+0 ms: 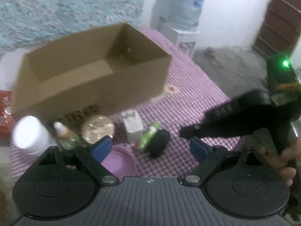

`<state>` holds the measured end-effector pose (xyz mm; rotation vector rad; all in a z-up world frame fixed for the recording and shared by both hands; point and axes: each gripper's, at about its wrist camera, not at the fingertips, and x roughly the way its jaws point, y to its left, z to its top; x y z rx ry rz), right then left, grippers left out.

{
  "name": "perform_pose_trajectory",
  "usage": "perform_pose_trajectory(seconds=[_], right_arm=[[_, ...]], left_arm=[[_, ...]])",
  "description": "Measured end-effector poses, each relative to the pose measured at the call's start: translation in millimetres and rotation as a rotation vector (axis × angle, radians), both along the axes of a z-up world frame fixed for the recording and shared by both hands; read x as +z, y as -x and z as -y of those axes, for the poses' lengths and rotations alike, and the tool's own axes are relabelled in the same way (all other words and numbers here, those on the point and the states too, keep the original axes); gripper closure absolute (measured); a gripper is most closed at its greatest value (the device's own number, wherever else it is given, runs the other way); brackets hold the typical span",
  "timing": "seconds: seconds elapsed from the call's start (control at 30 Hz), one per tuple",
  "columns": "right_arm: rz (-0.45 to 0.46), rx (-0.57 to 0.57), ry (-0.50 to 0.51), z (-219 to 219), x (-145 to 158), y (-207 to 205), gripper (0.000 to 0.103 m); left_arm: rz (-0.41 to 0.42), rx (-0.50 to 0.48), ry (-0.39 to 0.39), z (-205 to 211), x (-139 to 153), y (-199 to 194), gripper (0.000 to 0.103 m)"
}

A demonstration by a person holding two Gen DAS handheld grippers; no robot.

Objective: Organize rigid objects
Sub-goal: 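Reach the right tool to the black mouse and close on it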

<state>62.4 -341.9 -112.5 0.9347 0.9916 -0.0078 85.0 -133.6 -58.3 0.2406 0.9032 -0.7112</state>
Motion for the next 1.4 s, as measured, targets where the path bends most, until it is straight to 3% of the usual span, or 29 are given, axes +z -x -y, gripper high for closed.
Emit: perform_pose_trajectory(seconds=[0.33, 0.5, 0.93, 1.4], right_arm=[[-0.038, 0.012, -0.093, 0, -32, -20, 0.088], [-0.070, 0.007, -0.113, 1, -45, -26, 0.084], [-0.016, 0.008, -0.237, 6, -56, -30, 0.081], [-0.002, 0.029, -0.180, -11, -59, -43, 0.086]], left_arm=[[-0.082, -0.048, -0.067, 27, -35, -10, 0.044], [-0.107, -0.077, -0.078, 33, -45, -8, 0.047], [-0.162, -0.073, -0.078, 40, -56, -20, 0.053], [-0.156, -0.064, -0.122, 52, -66, -23, 0.074]])
